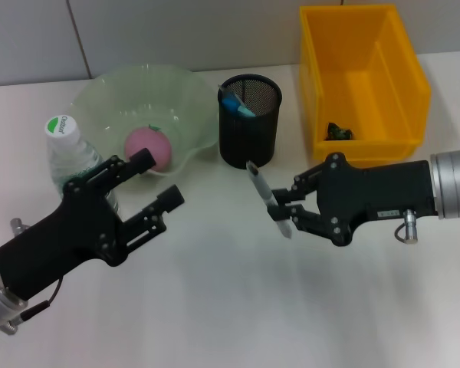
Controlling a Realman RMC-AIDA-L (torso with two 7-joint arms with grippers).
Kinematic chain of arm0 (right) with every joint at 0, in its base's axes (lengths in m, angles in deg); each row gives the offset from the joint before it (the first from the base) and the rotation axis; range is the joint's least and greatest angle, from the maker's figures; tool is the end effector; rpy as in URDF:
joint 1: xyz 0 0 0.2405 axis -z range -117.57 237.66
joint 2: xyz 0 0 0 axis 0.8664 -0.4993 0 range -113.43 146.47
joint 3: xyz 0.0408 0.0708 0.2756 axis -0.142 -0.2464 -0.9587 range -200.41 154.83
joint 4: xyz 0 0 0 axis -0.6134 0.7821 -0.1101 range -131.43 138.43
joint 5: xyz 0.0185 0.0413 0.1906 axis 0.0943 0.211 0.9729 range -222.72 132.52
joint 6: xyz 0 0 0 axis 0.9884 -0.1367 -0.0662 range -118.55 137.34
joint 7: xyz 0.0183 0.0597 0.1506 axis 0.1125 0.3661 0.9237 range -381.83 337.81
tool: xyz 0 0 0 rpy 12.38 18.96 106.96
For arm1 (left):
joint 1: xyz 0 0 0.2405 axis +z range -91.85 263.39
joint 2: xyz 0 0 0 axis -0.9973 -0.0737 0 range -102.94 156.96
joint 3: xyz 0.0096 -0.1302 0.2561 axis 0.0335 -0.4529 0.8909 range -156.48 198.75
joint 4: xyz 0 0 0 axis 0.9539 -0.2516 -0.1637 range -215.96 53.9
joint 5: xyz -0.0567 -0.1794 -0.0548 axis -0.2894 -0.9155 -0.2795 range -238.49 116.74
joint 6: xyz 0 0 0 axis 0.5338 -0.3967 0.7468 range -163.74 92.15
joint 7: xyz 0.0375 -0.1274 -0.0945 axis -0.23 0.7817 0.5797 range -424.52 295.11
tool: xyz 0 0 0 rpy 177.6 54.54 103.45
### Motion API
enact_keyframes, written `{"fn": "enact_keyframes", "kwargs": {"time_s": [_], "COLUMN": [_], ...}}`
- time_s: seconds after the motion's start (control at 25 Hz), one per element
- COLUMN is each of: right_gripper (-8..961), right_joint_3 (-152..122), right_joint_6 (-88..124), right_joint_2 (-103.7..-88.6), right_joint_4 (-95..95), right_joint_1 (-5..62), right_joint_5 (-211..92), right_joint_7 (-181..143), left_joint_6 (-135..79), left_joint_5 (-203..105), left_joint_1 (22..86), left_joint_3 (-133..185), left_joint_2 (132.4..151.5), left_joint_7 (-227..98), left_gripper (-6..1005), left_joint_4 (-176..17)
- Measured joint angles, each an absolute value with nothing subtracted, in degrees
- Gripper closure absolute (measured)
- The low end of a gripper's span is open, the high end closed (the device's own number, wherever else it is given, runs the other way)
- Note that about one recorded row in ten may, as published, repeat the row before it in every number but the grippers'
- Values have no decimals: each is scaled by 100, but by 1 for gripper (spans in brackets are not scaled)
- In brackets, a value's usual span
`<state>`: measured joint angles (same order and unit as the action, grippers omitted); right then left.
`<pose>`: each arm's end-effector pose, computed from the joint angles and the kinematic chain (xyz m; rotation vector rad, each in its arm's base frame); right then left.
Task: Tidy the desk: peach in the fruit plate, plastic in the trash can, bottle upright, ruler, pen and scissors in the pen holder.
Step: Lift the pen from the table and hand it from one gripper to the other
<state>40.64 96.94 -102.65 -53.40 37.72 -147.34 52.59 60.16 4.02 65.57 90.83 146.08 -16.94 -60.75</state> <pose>0.2330 0.3187 -0.0330 -2.8479 0.0842 0.5923 -0.2526 0.2738 -0.0511 -2.4338 -0.3172 -1.2995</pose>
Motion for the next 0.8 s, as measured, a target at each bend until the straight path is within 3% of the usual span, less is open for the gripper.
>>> {"fn": "enact_keyframes", "kwargs": {"time_s": [0.8], "right_gripper": [817], "right_joint_3": [4279], "right_joint_6": [9827], "right_joint_2": [-10267], "right_joint_4": [-4131], "right_joint_1": [3221], "right_joint_5": [-13869], "right_joint_7": [4967], "left_joint_6": [6355], "left_joint_5": [-56], "left_joint_1": [6156], "left_joint_3": [9110], "left_joint_2": [14619], "left_joint_7": [-1697], "left_gripper": [325], "left_joint_4": [-6984]}}
